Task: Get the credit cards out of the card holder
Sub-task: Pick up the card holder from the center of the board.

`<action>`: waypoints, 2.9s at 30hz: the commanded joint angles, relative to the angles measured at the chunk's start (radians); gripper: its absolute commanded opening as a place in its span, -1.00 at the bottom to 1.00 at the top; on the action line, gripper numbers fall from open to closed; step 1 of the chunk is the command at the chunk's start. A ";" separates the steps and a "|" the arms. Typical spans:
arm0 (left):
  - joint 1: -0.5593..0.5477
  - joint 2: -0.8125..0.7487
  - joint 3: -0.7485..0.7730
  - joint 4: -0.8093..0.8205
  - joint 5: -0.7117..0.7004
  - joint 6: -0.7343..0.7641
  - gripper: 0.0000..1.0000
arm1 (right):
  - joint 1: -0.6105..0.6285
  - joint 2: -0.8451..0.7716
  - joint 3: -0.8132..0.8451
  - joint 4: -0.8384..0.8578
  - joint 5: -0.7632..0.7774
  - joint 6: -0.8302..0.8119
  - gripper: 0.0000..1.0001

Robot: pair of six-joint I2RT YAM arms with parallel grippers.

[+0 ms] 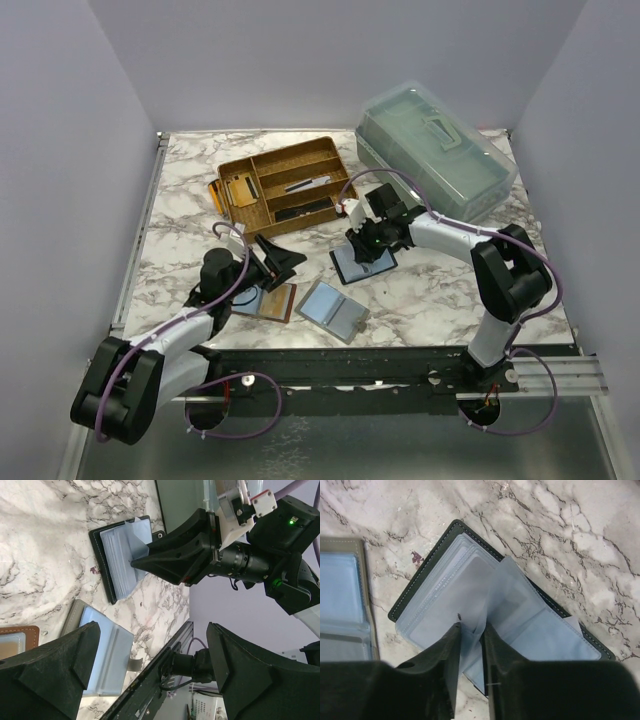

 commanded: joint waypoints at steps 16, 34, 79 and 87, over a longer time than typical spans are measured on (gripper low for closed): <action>-0.150 0.286 0.179 0.132 -0.047 0.035 0.76 | -0.064 -0.107 -0.074 0.032 0.202 0.026 -0.22; -0.214 0.455 0.219 0.229 -0.119 0.036 0.57 | -0.124 -0.306 -0.151 -0.026 -0.469 -0.180 0.31; -0.227 0.341 0.118 0.253 -0.164 -0.023 0.57 | -0.014 -0.236 -0.393 0.344 -0.285 -0.725 -0.51; -0.249 0.449 0.161 0.368 -0.161 -0.083 0.57 | -0.016 -0.251 -0.394 0.322 -0.307 -0.706 -0.55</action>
